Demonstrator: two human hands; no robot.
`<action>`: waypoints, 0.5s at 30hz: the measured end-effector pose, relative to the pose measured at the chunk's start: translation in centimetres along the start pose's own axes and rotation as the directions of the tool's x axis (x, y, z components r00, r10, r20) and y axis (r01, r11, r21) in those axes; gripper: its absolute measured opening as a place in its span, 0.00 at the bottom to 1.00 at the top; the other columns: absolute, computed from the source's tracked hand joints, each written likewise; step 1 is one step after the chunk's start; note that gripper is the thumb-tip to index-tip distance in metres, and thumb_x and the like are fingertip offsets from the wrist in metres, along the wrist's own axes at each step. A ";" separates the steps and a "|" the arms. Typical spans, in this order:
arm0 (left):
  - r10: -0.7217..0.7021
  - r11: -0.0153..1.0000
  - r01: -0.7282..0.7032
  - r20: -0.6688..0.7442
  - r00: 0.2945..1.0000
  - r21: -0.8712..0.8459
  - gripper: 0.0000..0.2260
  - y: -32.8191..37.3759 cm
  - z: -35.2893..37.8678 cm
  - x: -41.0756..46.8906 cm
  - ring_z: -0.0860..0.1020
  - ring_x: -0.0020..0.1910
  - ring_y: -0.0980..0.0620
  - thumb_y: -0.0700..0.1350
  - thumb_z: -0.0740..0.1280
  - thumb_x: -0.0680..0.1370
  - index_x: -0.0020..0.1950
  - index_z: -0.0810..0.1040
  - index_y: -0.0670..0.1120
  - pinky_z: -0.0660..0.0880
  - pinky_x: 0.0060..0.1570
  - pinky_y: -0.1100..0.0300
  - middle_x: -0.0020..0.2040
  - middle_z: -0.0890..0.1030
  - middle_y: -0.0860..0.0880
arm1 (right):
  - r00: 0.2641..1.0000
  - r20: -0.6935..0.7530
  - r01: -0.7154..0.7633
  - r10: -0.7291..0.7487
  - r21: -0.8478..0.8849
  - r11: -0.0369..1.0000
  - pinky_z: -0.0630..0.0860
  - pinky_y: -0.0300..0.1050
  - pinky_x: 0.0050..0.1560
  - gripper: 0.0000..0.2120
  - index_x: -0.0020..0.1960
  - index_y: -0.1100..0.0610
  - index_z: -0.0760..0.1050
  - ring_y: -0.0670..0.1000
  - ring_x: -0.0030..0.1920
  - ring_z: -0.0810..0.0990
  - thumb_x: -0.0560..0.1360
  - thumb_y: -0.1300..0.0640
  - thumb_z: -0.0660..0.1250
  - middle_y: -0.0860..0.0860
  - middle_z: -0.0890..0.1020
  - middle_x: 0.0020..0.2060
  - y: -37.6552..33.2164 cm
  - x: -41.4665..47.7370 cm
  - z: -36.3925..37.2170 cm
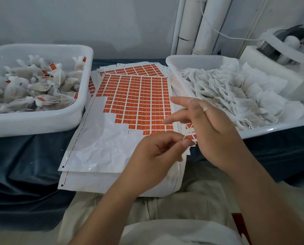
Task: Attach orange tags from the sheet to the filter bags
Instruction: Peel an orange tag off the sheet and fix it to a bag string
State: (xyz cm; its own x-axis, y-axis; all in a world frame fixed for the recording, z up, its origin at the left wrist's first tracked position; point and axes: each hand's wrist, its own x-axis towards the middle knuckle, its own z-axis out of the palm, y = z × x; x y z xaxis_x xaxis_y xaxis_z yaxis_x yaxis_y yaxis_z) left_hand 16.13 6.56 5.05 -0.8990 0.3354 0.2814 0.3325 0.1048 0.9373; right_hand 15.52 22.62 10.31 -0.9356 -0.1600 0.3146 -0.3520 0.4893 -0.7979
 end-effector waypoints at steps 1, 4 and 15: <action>0.002 1.000 -0.002 0.003 1.000 -0.029 0.09 0.2 -0.2 0.1 0.82 0.40 0.51 0.51 0.66 0.84 0.50 0.86 0.57 0.79 0.43 0.66 0.40 0.84 0.51 | 1.000 -0.004 -0.029 0.029 -0.104 0.994 0.75 0.37 0.59 0.21 0.61 0.39 0.80 0.36 0.57 0.82 0.86 0.39 0.48 0.37 0.86 0.49 0.0 0.1 -0.4; 0.004 0.999 -0.005 -0.025 1.000 -0.034 0.10 0.3 -0.8 0.2 0.82 0.43 0.50 0.53 0.64 0.84 0.50 0.85 0.64 0.79 0.40 0.66 0.43 0.84 0.51 | 0.996 0.032 -0.065 0.078 -0.284 0.956 0.72 0.29 0.43 0.24 0.43 0.46 0.79 0.39 0.37 0.83 0.84 0.37 0.49 0.39 0.83 0.34 0.3 0.3 -1.7; -0.085 0.994 0.069 0.214 0.973 0.080 0.10 0.4 -2.9 0.4 0.81 0.40 0.55 0.61 0.63 0.80 0.43 0.82 0.63 0.78 0.40 0.63 0.42 0.84 0.56 | 0.911 0.404 -0.354 0.081 0.665 0.657 0.68 0.36 0.28 0.14 0.42 0.52 0.78 0.45 0.28 0.69 0.82 0.46 0.65 0.49 0.76 0.30 1.9 1.2 -3.0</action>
State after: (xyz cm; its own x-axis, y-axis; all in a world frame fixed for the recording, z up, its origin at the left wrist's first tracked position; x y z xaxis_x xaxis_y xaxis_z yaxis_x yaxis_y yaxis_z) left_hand 15.13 4.05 6.16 -0.8419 0.5183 0.1502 0.2912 0.2020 0.9351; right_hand 13.80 25.89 10.69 -0.8914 -0.4530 0.0142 0.0822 -0.1923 -0.9779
